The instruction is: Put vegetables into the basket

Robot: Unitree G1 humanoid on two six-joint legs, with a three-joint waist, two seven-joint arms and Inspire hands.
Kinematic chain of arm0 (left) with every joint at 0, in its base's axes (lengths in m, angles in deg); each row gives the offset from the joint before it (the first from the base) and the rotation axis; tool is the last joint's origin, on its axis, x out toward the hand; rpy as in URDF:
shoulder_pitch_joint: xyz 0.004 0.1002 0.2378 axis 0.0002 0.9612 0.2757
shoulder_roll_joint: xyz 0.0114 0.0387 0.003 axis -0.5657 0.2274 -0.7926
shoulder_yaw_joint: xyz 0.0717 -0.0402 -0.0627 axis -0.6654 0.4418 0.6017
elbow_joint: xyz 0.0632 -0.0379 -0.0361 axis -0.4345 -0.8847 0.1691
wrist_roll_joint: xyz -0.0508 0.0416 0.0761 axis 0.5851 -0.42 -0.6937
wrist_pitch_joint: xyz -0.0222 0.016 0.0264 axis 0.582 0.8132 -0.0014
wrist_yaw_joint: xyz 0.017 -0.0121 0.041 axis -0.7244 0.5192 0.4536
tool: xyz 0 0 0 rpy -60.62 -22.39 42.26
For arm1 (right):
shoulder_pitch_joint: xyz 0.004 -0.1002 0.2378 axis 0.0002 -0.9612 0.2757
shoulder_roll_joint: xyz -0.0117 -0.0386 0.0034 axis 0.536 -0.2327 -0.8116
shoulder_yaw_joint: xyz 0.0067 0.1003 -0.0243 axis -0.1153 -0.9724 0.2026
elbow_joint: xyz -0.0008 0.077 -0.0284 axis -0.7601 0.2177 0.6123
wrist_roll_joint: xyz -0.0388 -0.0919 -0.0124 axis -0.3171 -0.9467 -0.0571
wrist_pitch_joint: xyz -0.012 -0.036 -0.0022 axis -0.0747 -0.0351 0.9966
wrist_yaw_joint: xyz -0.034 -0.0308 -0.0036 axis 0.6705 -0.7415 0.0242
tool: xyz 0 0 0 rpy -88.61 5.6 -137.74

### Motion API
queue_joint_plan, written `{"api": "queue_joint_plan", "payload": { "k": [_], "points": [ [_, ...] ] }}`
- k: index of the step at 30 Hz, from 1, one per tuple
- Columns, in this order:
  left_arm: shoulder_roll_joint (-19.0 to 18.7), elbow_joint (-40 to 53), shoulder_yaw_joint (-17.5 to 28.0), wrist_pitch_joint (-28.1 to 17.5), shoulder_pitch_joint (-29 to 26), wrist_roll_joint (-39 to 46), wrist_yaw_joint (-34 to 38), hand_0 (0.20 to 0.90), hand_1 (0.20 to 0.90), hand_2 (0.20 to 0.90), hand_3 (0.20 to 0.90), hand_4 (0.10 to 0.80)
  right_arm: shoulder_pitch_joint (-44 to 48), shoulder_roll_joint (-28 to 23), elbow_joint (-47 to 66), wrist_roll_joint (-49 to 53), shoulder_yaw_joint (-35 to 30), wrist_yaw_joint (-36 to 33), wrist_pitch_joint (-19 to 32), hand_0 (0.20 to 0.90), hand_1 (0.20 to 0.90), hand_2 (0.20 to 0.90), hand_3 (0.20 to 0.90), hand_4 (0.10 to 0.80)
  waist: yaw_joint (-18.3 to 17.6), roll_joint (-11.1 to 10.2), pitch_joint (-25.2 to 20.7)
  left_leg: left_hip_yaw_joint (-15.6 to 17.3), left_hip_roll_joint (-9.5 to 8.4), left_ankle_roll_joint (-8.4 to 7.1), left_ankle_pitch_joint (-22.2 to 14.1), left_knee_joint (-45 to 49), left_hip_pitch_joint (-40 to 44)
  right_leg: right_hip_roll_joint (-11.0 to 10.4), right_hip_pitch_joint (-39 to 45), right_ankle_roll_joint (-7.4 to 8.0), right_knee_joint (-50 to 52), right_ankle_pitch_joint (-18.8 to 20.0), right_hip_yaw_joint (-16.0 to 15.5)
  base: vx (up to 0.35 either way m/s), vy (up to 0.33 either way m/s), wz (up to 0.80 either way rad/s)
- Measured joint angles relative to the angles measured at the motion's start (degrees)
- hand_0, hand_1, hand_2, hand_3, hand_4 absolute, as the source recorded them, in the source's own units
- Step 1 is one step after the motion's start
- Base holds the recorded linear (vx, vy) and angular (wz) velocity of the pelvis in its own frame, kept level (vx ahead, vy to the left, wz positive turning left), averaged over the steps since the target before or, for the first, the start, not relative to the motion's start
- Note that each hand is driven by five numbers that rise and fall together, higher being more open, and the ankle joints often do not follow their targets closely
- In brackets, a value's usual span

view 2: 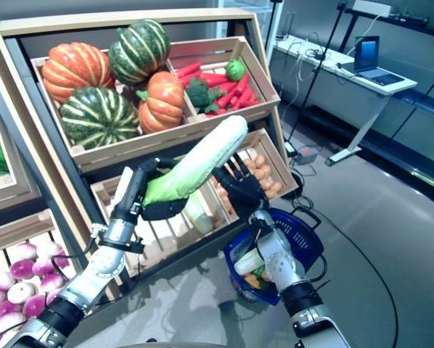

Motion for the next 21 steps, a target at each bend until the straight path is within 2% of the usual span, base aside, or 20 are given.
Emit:
{"api": "queue_joint_plan", "payload": {
  "k": [8, 16, 21],
  "points": [
    [0.4, -0.3, -0.3, 0.0, -0.4, 1.9, -2.2, 0.300, 0.300, 0.300, 0.300, 0.400, 0.0, 0.3, 0.0, 7.4, 0.9, 0.6, -0.2, 0.900, 0.900, 0.900, 0.900, 0.800, 0.2, 0.2, -0.1, 0.0, -0.01, 0.00, 0.0, 0.0, 0.0, 0.0, 0.0, 0.00, 0.0, 0.0, 0.0, 0.000, 0.000, 0.00],
    [1.7, -0.8, -0.9, 0.0, -2.4, 1.9, -2.3, 0.300, 0.300, 0.300, 0.300, 0.400, 0.0, 2.8, -0.1, 20.2, 1.1, 1.9, -1.8, 0.900, 0.900, 0.900, 0.900, 0.800, 0.2, 1.3, -0.8, -0.1, -0.01, 0.01, 0.0, 0.0, 0.0, 0.0, 0.0, 0.00, 0.0, 0.0, 0.0, 0.000, 0.000, 0.00],
    [1.6, -0.9, -1.6, 0.0, -2.9, 0.5, -0.9, 0.300, 0.300, 0.300, 0.300, 0.400, 0.0, 3.5, -0.1, 22.4, 1.1, 1.9, -2.3, 0.900, 0.900, 0.900, 0.900, 0.800, 0.0, 1.3, -0.8, -0.1, -0.01, 0.02, 0.0, 0.0, 0.0, 0.0, 0.0, -0.01, 0.0, 0.0, 0.0, 0.000, 0.000, 0.00]
  ]
}}
